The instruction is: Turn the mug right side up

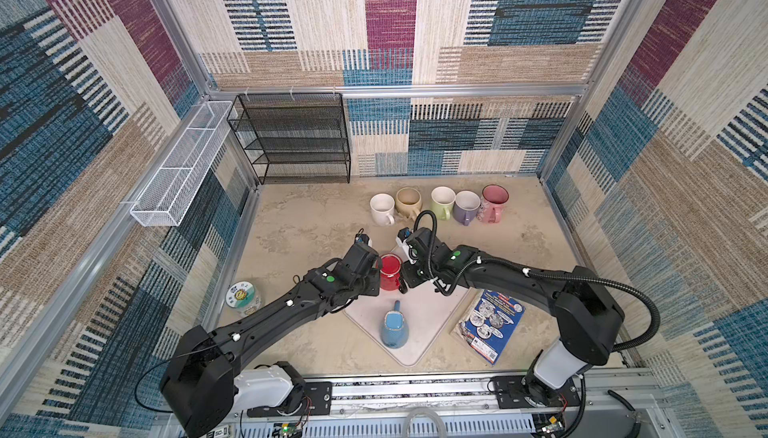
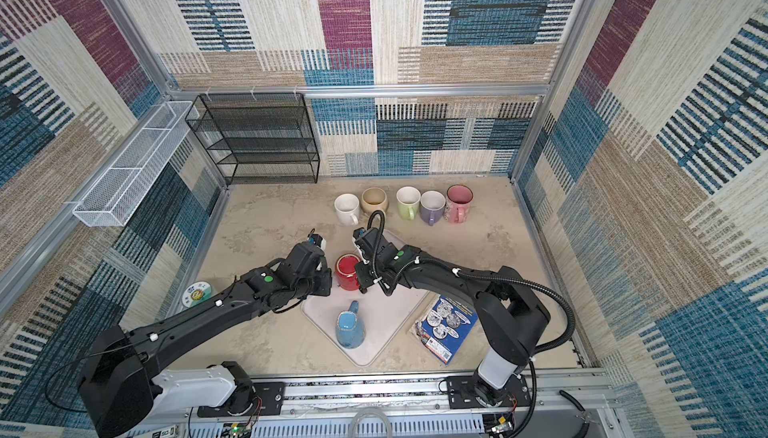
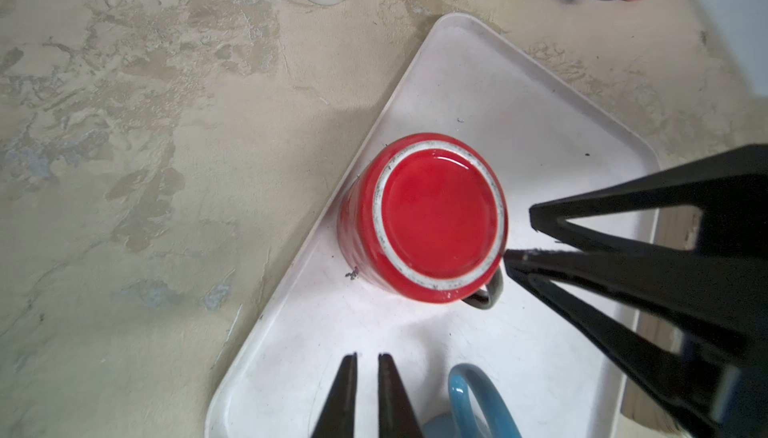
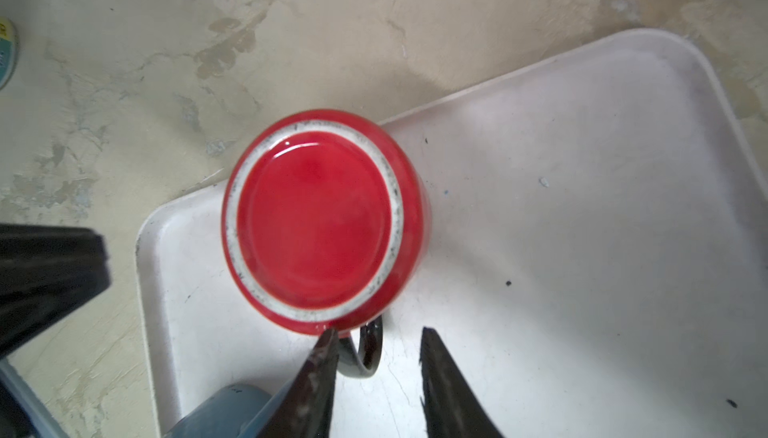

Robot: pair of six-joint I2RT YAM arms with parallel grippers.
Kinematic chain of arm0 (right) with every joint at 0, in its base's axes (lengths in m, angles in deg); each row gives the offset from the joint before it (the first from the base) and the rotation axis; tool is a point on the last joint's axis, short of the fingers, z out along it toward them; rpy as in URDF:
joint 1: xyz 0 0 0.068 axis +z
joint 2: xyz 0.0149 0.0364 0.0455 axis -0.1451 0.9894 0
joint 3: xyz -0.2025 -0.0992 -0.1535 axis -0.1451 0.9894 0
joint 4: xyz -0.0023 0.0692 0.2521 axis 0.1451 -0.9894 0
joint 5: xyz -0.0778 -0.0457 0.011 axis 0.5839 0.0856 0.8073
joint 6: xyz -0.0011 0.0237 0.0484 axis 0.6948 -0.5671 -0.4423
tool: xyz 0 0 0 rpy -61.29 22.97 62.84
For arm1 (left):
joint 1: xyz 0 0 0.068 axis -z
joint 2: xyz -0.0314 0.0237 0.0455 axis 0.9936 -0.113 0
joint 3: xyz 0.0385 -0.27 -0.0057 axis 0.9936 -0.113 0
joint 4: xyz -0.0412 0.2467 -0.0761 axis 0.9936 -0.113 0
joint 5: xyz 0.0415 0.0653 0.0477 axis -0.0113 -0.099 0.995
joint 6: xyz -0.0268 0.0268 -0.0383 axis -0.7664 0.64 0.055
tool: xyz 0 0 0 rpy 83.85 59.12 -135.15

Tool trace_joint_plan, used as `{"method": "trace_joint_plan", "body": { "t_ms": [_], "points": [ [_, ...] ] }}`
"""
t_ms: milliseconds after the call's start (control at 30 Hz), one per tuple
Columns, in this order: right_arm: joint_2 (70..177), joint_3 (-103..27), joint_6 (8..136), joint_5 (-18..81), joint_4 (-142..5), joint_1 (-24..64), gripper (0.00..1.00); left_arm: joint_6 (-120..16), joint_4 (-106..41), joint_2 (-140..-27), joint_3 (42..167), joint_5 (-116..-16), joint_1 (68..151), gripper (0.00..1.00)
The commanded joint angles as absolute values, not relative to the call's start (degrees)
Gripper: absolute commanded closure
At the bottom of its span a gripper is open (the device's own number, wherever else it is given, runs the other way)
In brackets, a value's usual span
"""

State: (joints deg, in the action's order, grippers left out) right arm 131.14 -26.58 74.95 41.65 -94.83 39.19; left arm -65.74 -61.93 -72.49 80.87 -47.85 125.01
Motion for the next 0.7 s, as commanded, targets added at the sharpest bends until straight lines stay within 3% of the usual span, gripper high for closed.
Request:
{"method": "trace_joint_plan", "body": {
  "t_ms": [0,233,667],
  "points": [
    [133.02,-28.01,75.67,43.80,-97.19,39.97,0.63,-66.22,-63.26,-70.11,80.02,-47.50,125.00,0.76],
    [137.00,-31.67,76.26,44.86,-99.17,41.02,0.63,-65.39,-66.42,-65.13,78.96,-46.09,124.95,0.58],
    [141.72,-36.89,76.53,46.93,-102.41,41.76,0.66,-65.82,-67.72,-59.96,76.55,-45.15,124.99,0.57]
  ]
}}
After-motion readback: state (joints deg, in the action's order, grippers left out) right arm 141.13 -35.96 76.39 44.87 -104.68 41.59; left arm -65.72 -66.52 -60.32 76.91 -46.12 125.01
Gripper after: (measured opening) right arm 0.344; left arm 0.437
